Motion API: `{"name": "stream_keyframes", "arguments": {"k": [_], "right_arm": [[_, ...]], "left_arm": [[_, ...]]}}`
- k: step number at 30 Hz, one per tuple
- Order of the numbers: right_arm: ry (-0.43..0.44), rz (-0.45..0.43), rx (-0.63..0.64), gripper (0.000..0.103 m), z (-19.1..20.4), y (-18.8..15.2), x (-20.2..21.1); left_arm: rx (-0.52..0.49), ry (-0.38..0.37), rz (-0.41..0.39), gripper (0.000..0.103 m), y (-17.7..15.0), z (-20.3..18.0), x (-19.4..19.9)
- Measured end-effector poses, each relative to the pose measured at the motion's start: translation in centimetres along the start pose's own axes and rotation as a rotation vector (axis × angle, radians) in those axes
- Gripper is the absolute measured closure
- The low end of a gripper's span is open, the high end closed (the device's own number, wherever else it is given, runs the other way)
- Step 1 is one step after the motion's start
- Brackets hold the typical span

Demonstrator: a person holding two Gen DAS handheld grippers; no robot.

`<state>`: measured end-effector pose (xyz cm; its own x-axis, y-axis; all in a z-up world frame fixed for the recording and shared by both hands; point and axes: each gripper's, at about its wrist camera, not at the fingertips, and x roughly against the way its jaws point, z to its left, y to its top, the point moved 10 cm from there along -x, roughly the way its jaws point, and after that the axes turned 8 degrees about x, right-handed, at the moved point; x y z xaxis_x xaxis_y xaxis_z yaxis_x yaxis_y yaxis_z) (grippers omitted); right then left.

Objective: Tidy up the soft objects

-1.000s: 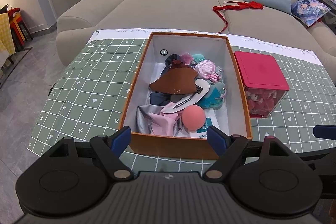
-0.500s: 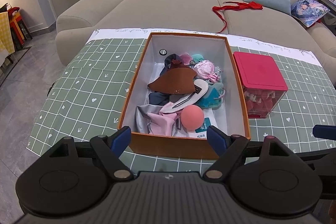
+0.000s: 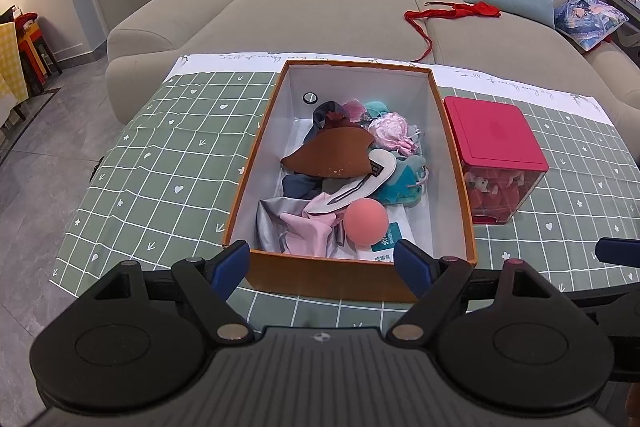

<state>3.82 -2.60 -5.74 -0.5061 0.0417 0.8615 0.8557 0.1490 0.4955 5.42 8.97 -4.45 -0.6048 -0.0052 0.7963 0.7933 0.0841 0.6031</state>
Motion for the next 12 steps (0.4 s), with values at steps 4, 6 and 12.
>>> {"name": "stream_keyframes", "arguments": {"k": [4, 6, 12], "right_arm": [[-0.001, 0.001, 0.000, 0.004, 0.04, -0.04, -0.02], [-0.001, 0.002, -0.001, 0.004, 0.03, -0.05, -0.02], [-0.001, 0.001, 0.001, 0.004, 0.15, -0.09, -0.05]], "left_arm": [[-0.001, 0.003, 0.000, 0.007, -0.06, 0.00, 0.03], [-0.003, 0.003, -0.002, 0.007, -0.06, -0.03, 0.06], [-0.003, 0.001, 0.006, 0.007, -0.15, -0.11, -0.05]]}}
